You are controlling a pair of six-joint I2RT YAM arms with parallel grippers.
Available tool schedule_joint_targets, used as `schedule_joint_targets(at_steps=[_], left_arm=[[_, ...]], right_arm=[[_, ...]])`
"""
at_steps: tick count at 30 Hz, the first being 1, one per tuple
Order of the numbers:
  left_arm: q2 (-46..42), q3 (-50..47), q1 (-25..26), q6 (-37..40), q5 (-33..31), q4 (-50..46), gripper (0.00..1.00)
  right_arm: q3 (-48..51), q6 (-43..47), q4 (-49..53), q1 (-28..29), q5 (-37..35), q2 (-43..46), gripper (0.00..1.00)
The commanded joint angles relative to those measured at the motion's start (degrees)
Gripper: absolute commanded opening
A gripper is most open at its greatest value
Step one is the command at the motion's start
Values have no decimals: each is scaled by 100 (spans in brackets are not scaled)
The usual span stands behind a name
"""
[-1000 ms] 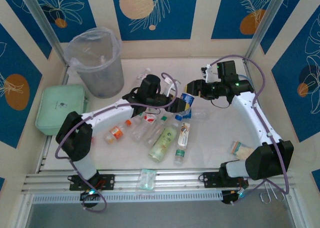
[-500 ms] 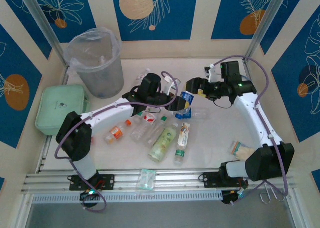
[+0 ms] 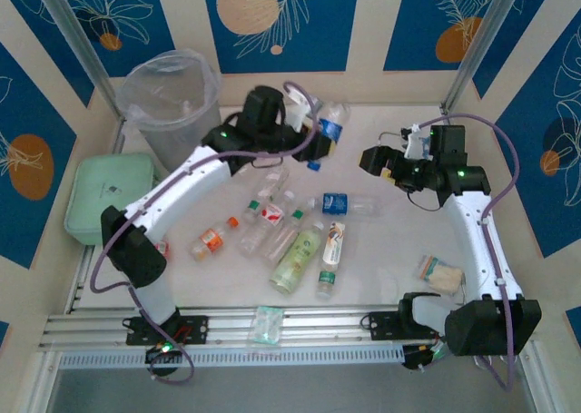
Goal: Put the plastic bottles in the bin
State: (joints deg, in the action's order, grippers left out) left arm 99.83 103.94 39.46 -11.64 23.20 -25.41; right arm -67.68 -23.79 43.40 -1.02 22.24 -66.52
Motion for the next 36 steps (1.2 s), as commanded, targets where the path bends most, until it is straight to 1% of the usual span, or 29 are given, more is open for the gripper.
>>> schedule_joint_targets(at_steps=[1, 3, 5, 6, 9, 13, 15, 18, 20, 23, 26, 27, 31, 36], left_arm=[[-94, 605, -426, 749, -631, -1144, 28], [-80, 888, -698, 882, -762, -1314, 22], [-53, 1187, -1050, 967, -924, -1480, 13], [-30, 1314, -1217, 994, -1005, -1538, 10], [-5, 1620, -1748, 1096, -1449, -1700, 0], [55, 1728, -2447, 1077, -1762, -1653, 0], [159, 1834, -2773, 1042, -2023, -1669, 0], [414, 2012, -3215, 901, -2281, -1619, 0], [763, 2393, -3439, 922, -2453, -1786, 0], [1487, 3301, -3698, 992, -2605, -2343, 0], [2261, 4177, -3826, 1162, -2730, -2946, 0], [2430, 4325, -3844, 1246, -2754, -3081, 0], [2829, 4420, -3904, 1473, -2817, -3390, 0], [3188, 4305, -3920, 1704, -2436, -3853, 0]], right_arm=[[135, -121, 250, -60, -332, 68, 99], [191, -143, 251, -87, -378, 53, 99], [233, -159, 220, -100, -337, 19, 99], [229, -160, 212, -101, -326, -8, 99], [220, -126, 197, -116, -355, -73, 99], [211, -101, 181, -144, -405, -197, 99], [194, -91, 179, -149, -395, -250, 99], [194, -65, 178, -160, -417, -304, 99], [194, -62, 184, -162, -446, -332, 99], [194, -64, 207, -171, -488, -357, 99], [177, -65, 276, -188, -506, -396, 99], [176, -64, 287, -197, -512, -401, 99], [203, -40, 317, -232, -536, -379, 99], [228, -21, 328, -242, -553, -362, 99]])
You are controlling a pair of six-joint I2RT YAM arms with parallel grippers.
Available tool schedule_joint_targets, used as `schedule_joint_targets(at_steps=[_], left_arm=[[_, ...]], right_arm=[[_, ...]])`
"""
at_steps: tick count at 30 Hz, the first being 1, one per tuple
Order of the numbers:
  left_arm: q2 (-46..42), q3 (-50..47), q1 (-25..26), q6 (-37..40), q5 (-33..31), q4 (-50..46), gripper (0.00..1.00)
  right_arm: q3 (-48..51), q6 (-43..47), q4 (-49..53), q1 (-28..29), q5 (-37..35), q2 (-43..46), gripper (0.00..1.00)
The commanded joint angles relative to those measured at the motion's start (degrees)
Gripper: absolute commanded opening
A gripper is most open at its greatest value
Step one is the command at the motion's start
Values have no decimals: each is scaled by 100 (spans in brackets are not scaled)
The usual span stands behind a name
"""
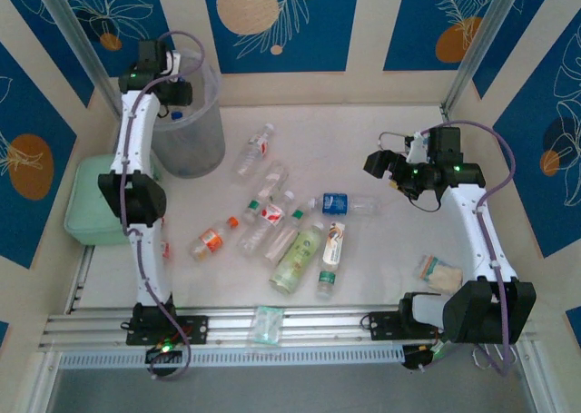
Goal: Put the plastic bottles in the bin
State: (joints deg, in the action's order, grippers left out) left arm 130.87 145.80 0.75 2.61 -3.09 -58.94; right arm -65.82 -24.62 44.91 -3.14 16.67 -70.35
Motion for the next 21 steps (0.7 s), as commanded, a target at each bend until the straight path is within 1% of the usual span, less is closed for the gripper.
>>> schedule_joint_targets(at_steps=[1, 6, 7, 8, 9, 10, 11, 14, 16, 20, 21], left_arm=[[97, -18, -49, 318, 280, -522, 0], [-3, -883, -49, 338, 454, -286, 0], [-25, -993, -49, 328, 471, -237, 11], [-33, -1063, -47, 312, 504, -201, 28], [-35, -1092, -49, 302, 547, -189, 42], [-42, -1097, -45, 284, 584, -177, 52], [-47, -1097, -48, 262, 607, -164, 60], [-122, -1088, -49, 240, 600, -104, 77], [-168, -1054, -49, 244, 554, -118, 86], [-280, -1001, -49, 281, 477, -177, 99], [-318, -1001, -46, 284, 461, -175, 100]], right_arm=[[37, 56, 179, -29, 3, 19, 99], [104, 29, 183, -29, -44, 52, 99], [105, 18, 202, -34, -73, 58, 99], [105, 27, 218, -29, -82, 48, 99], [98, 40, 240, -29, -84, 47, 99], [96, 54, 260, -36, -98, 56, 99], [96, 62, 280, -38, -110, 62, 99], [115, 63, 306, -69, -144, 89, 99], [139, 45, 305, -94, -146, 98, 99], [201, -15, 349, -164, -230, 89, 99], [193, -42, 377, -178, -253, 74, 99]])
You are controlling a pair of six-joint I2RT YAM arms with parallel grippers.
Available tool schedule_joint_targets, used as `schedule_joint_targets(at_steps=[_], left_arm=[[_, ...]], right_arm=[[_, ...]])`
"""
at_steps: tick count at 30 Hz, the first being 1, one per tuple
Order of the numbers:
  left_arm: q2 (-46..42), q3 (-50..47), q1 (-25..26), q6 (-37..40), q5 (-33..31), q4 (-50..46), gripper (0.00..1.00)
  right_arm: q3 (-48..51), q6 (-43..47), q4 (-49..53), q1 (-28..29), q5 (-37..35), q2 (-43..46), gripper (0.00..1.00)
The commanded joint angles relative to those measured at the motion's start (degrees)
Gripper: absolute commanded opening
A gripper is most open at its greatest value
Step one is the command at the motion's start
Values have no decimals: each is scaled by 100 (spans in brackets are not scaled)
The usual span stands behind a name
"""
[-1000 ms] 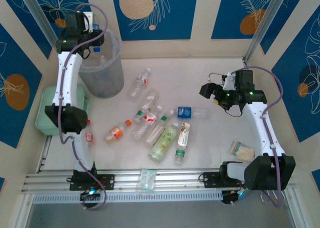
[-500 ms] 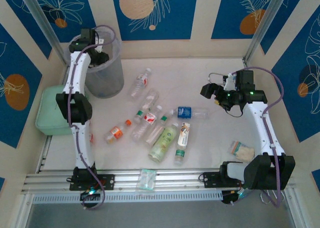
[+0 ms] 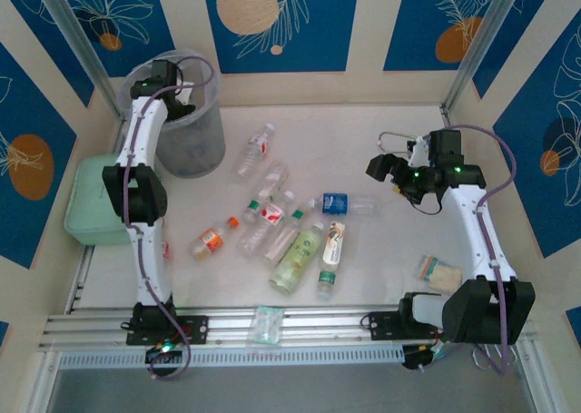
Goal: Put the plastic bottles in the bin
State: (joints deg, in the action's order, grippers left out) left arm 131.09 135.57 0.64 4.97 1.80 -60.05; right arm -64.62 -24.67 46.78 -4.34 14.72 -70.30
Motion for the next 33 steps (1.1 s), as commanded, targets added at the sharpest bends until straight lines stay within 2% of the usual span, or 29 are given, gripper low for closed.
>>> schedule_joint_targets(at_steps=[1, 8, 12, 16, 20, 25, 30, 33], left_arm=[[-395, 22, -35, 56, -39, -60, 100], [-884, 99, -38, 118, -229, -50, 100], [-1324, 106, -38, 150, -375, 1, 100], [-1703, 3, -29, 188, -410, 36, 100], [-2291, -522, 5, 146, -287, 316, 100], [-3296, -1499, 195, 131, -310, 660, 100], [-4461, -2899, 575, -99, -224, 1248, 100], [-5178, -3888, 911, -402, -128, 1690, 100]], right_arm=[[66, -84, 224, -75, -91, 66, 99], [162, -1093, 358, 11, -796, 142, 99], [406, -2216, 374, 99, -1119, 210, 99], [758, -3623, 269, 162, -1006, 327, 99], [1230, -4651, -211, 471, -922, 396, 99], [1345, -4855, -44, 906, -1413, 128, 99], [1613, -5239, -902, 952, -1258, -208, 99], [1473, -5336, -1084, 872, -1101, -651, 99]])
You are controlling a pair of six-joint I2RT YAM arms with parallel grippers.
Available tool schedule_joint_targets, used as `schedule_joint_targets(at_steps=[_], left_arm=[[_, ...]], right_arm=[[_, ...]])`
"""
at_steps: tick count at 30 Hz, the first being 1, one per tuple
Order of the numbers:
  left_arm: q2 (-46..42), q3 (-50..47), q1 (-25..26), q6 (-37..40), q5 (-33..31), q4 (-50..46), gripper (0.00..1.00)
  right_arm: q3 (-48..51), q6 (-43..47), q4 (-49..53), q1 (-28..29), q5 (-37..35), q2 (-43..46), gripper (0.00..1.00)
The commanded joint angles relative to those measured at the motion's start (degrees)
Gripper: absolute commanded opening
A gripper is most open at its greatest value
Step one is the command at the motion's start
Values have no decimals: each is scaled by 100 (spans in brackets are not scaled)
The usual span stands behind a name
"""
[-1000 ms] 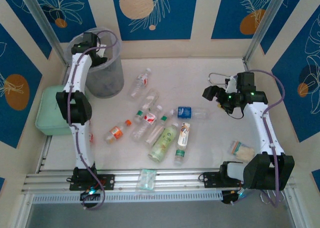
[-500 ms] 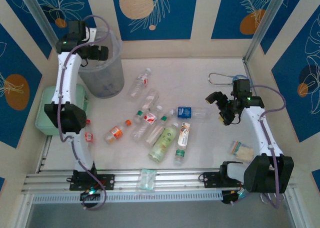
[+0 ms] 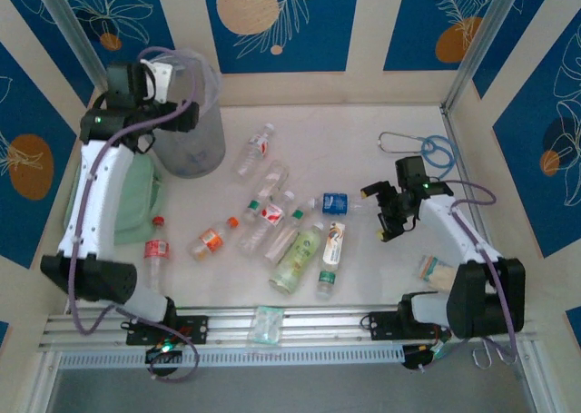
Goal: Put the plastic bottles in the bin
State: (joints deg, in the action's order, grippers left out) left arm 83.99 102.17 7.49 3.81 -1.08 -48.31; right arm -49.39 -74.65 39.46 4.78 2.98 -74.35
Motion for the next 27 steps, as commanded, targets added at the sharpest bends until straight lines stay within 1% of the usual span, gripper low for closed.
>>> schedule_joint_targets(at_steps=[1, 4, 6, 7, 8, 10, 12, 15, 21, 27], left_arm=[[-706, -882, 379, -397, 121, 643, 100], [-1251, -1710, 877, -643, 198, 990, 100], [-1517, -2252, 1220, -801, 816, 1430, 100], [-1636, -2570, 1375, -937, 1228, 1763, 100], [-1707, -2822, 1547, -1083, 1486, 2071, 100], [-1676, -3119, 1859, -1234, 1695, 2378, 100], [-1503, -3234, 2154, -1241, 1547, 2426, 100], [-1144, -3261, 2432, -1232, 1403, 2458, 100], [-541, -2965, 2787, -1084, 1145, 2345, 100], [-361, -2806, 2899, -971, 1102, 2296, 99]], right_arm=[[-100, -360, -420, -41, 55, -384, 99], [-175, -431, -684, -47, 7, -674, 99], [-241, -408, -834, -47, 57, -880, 99], [-285, -393, -892, -47, 71, -979, 99], [-329, -394, -928, -47, 50, -1115, 99], [-395, -427, -979, -56, -43, -1329, 99], [-397, -503, -1122, -93, -54, -1515, 99], [-468, -584, -1259, -126, 73, -1815, 94], [-588, -537, -1174, -229, -96, -2015, 76], [-633, -459, -1215, -360, -76, -1978, 56]])
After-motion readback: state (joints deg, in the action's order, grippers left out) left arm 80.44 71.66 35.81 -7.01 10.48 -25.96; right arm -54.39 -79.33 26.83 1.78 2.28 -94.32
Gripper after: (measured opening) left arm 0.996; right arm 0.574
